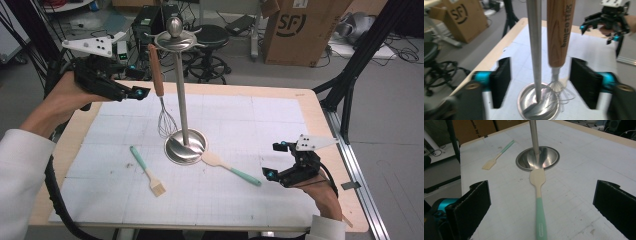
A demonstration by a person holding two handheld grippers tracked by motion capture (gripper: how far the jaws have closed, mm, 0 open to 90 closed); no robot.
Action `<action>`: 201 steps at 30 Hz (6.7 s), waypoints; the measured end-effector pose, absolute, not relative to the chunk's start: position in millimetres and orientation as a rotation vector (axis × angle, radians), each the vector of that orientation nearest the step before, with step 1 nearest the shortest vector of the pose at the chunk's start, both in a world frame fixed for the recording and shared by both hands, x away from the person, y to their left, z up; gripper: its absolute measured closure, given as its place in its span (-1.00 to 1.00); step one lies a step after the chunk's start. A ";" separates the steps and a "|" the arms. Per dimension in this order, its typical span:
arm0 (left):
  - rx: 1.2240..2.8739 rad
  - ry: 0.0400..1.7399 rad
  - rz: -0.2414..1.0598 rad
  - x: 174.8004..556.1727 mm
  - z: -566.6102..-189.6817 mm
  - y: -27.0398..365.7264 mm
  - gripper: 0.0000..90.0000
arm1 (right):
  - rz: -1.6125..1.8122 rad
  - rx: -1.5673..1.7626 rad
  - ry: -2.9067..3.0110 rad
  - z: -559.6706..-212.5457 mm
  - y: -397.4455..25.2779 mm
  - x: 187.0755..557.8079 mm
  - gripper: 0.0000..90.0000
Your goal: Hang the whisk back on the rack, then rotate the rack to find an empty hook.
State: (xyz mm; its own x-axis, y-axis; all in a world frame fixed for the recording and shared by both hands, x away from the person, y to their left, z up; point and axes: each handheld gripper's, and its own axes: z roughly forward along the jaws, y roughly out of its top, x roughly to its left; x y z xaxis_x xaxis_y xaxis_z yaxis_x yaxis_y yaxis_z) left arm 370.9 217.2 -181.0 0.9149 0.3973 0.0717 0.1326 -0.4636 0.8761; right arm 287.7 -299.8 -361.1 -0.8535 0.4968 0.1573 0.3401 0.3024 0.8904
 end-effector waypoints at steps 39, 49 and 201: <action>2.082 0.358 0.355 307.0 -128.0 265.8 -0.32 | 1.582 0.792 2.397 -360.0 -303.0 290.4 -1.00; 2.072 0.306 0.339 303.3 -105.4 241.8 0.54 | 1.574 0.793 2.395 -359.7 -300.2 291.3 -1.00; 2.131 0.392 0.390 322.7 -152.9 233.0 0.06 | 1.594 0.834 2.391 -365.6 -310.1 286.1 -1.00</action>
State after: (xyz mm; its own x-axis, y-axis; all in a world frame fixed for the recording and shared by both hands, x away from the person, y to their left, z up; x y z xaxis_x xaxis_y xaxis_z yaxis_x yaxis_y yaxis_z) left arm 322.7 233.0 -152.9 0.8999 0.4168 0.1286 0.1309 -0.5394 0.8318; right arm 286.1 -310.1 -365.6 -0.8346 0.5218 0.1765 0.3636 0.2812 0.8881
